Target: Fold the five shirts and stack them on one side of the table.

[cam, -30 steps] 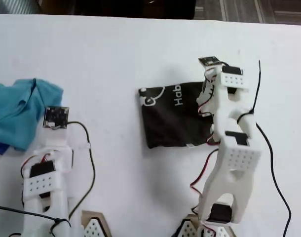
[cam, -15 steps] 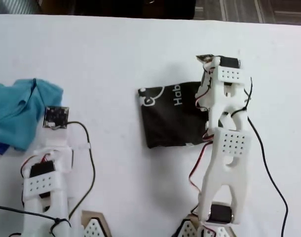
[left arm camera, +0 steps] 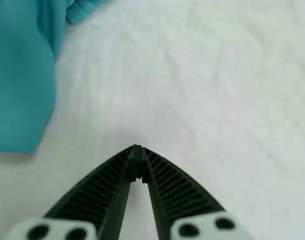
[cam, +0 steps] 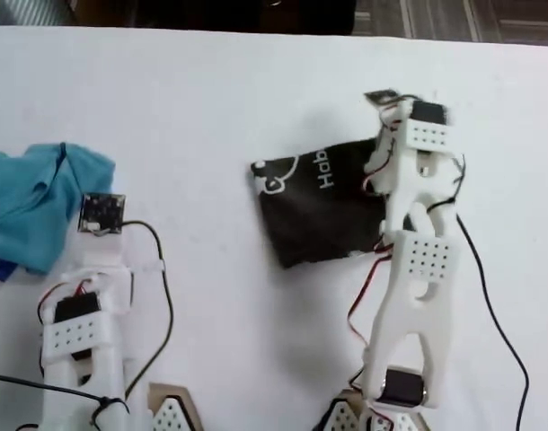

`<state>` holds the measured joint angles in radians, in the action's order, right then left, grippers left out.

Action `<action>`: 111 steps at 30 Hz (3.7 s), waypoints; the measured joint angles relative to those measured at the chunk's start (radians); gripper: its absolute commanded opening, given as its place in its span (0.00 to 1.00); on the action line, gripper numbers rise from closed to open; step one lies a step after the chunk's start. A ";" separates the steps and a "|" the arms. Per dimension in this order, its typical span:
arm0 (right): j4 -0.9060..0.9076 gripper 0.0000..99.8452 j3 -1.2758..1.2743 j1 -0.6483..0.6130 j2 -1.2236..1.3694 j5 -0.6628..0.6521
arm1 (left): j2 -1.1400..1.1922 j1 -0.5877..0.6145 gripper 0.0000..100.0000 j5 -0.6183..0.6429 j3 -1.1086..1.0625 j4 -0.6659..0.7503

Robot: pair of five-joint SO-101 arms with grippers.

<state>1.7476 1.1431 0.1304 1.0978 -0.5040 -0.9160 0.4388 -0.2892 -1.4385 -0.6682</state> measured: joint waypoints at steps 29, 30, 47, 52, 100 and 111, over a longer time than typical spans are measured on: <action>-0.628 0.02 0.226 0.399 0.183 -0.302 | 0.000 0.002 0.03 0.000 0.000 0.000; -0.628 0.02 0.226 0.400 0.183 -0.302 | 0.000 0.002 0.03 0.000 0.000 0.000; -0.459 0.21 0.404 0.400 0.126 -0.089 | 0.000 0.002 0.03 0.000 0.000 0.000; -0.238 0.20 0.482 0.338 0.034 -0.077 | 0.000 0.002 0.03 0.000 0.000 0.000; -0.884 0.03 -2.387 -0.127 -1.688 0.044 | 0.000 -0.014 0.03 -0.002 0.000 0.000; -0.933 0.02 -2.616 -0.130 -2.065 0.044 | 0.000 0.000 0.03 -0.003 0.023 -0.035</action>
<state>0.8147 -1.4730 0.0000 -0.9674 -0.4595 -0.9160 0.4388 -0.2923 -1.4154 -0.7035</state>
